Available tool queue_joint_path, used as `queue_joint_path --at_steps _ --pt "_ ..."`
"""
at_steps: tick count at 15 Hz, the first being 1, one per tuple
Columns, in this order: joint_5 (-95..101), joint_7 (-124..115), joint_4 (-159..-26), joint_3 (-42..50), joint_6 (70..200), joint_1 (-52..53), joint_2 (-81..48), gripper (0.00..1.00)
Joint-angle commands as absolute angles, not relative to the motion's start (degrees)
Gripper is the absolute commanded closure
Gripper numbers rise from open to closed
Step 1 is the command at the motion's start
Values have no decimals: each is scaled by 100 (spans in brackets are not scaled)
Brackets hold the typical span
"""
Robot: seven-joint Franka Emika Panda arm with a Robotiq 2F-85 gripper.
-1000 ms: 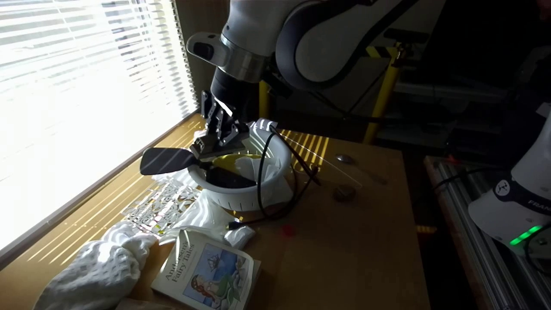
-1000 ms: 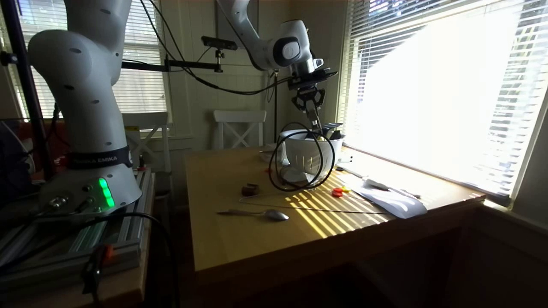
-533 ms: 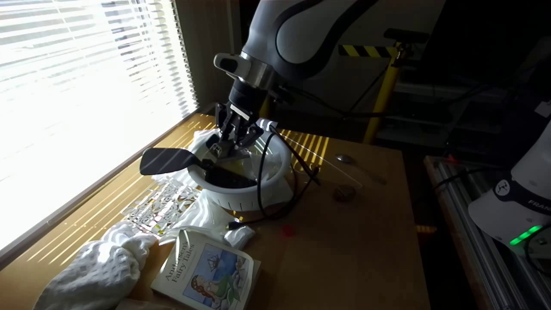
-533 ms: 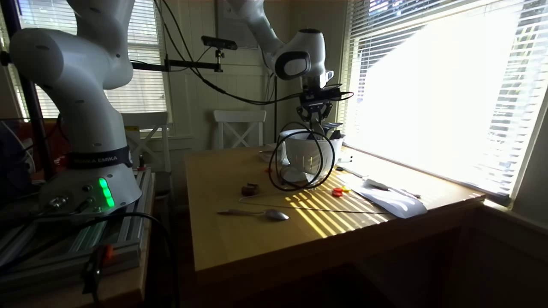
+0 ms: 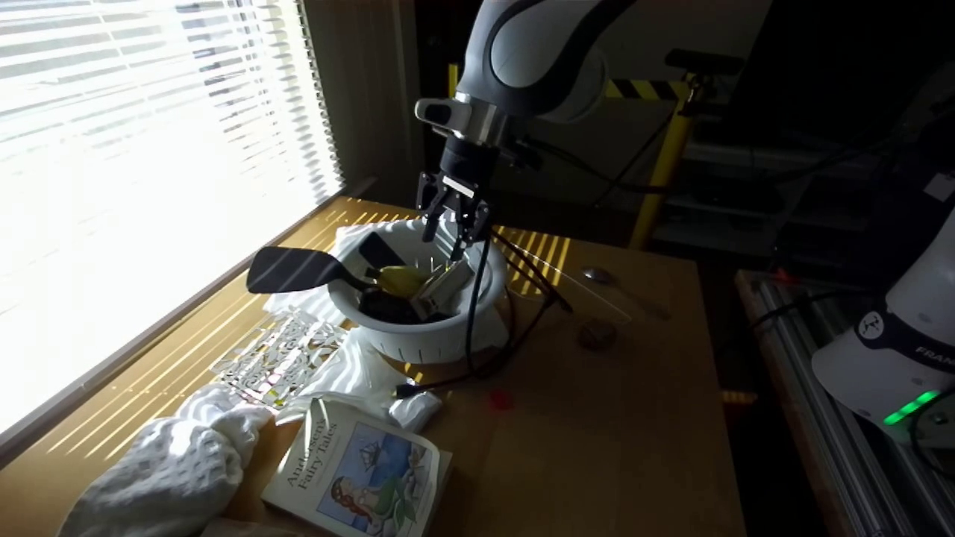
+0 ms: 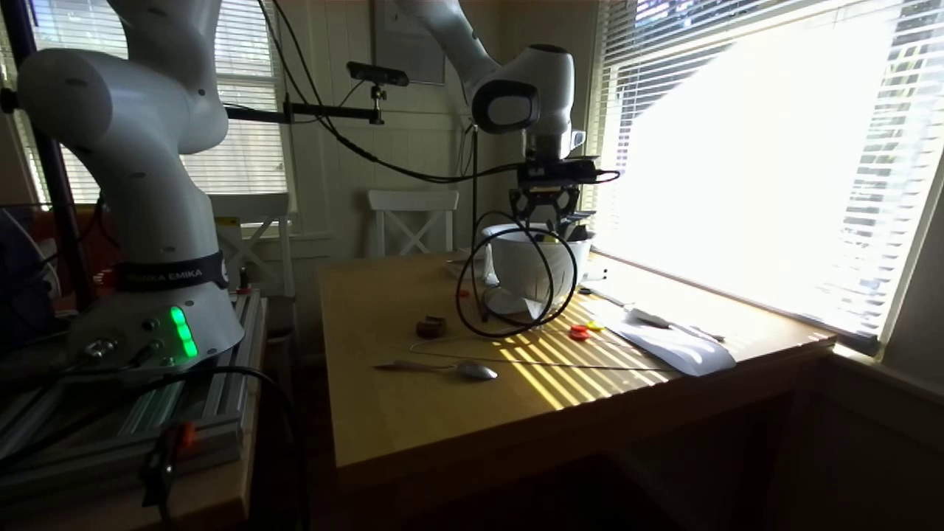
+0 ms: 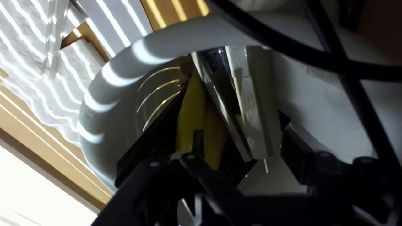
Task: Put the black remote, the stapler and the silver spoon inside the white colander
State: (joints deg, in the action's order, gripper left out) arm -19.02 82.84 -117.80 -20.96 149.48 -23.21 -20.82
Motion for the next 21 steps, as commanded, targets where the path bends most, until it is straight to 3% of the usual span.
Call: queue_joint_path --at_steps 1,9,15,21 --pt "-3142 9408 -12182 -2126 15259 -2395 -1388 2" --pt "-2252 6980 -13325 -216 15752 -1327 -204 0" --pt "413 4690 -14712 755 16340 -1267 -38 0" --pt "3104 2753 -14799 1305 14711 -1244 -5 0"
